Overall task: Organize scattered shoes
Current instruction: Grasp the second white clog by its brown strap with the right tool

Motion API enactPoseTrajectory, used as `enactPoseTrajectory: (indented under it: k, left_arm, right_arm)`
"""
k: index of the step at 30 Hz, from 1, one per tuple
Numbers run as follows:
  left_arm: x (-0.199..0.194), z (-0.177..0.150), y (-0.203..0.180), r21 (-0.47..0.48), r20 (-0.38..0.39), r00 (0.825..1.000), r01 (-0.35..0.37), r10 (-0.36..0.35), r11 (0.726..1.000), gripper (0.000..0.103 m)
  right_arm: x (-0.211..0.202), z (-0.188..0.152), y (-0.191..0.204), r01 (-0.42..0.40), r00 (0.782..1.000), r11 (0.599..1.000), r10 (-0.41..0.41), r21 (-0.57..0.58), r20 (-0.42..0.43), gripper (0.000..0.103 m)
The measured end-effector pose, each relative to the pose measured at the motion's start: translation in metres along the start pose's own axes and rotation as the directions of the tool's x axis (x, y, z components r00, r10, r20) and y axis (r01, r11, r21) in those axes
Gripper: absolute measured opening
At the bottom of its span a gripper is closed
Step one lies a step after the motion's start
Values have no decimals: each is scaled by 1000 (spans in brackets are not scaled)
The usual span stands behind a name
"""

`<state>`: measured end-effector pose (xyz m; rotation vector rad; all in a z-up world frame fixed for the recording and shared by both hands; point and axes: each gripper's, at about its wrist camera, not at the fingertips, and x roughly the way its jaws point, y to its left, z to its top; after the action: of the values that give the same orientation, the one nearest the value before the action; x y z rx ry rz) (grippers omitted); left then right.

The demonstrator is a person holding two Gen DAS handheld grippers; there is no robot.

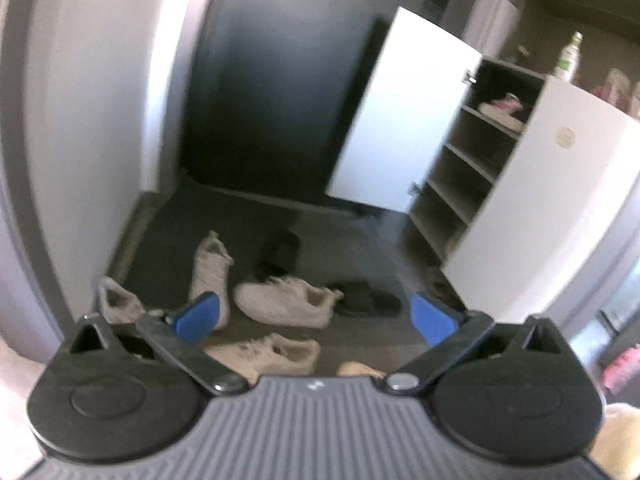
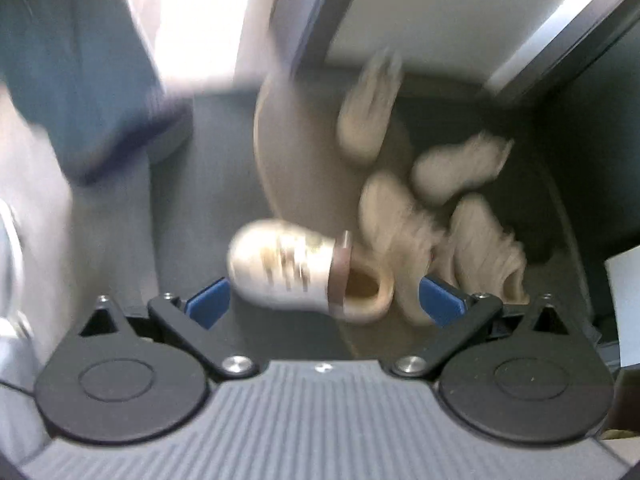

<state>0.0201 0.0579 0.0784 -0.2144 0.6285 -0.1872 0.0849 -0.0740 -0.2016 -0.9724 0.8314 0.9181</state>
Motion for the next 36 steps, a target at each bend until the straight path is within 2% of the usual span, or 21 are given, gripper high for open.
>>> enactPoseTrajectory:
  k: [1,3,5,7,9,11,14,17,20,23,24,25,27,28,30,31,32,33,36]
  left_arm:
    - [0,0,2,-8,4,1000,-8,8,1000,103]
    - [5,0,5,-14,-1,1000,-19,19,1000,103]
    - [17,2,7,-6,-26,999,-37,37,999,103]
    - [30,1,10,-8,-56,997,-62,61,998,103]
    - [47,-1,13,-29,-102,991,-92,89,995,103]
    - [60,-1,18,-49,-134,987,-92,85,995,103]
    - [77,0,22,-56,-165,980,-118,107,991,102]
    - [87,-1,25,-53,-184,976,-128,117,990,102]
    - [91,-2,24,-46,-186,976,-126,115,991,102]
    - [94,-4,20,-39,-183,976,-130,120,991,102]
    - [93,-4,20,-42,-180,977,-124,115,991,102]
    - [91,-3,17,-41,-173,979,-119,111,992,102]
    - [84,-2,15,-28,-147,983,-116,111,993,102]
    - [81,-1,14,-24,-138,984,-114,110,993,102]
    - [68,2,13,-17,-96,989,-115,113,993,102]
    - [63,2,14,-16,-81,990,-119,117,993,102]
    - [58,2,17,-20,-69,991,-120,118,993,102]
    - [54,3,18,-27,-60,991,-120,118,992,102]
    - [43,5,24,-50,-57,992,-113,110,992,102]
  right_arm:
    - [43,2,-4,3,1000,998,-5,-64,-26,96]
    - [69,7,-5,-8,1000,995,6,-95,-28,95]
    - [111,3,-6,-17,999,991,12,-136,-38,95]
    - [144,-2,-4,-38,995,978,18,-207,-96,92]
    - [176,-9,1,-64,985,951,12,-301,-171,65]
    - [194,-14,3,-103,980,931,34,-350,-198,65]
    - [212,-22,15,-138,979,875,50,-465,-197,65]
    - [222,-20,15,-137,983,889,67,-437,-172,63]
    - [229,-16,27,-164,980,886,94,-434,-177,54]
    - [230,-20,39,-149,982,875,76,-462,-173,53]
    - [228,-20,38,-150,982,883,80,-445,-173,49]
    - [222,-20,34,-157,980,914,99,-373,-170,46]
    - [219,-19,30,-160,980,934,112,-319,-165,36]
    - [211,-20,29,-158,980,955,121,-249,-158,36]
    - [207,-20,27,-175,977,968,148,-181,-152,33]
    - [202,-20,25,-188,975,976,172,-111,-139,32]
    - [196,-19,22,-209,971,977,211,30,-107,26]
    - [191,-18,21,-211,972,971,220,111,-80,19]
    - [179,-18,21,-206,975,916,222,345,-7,16]
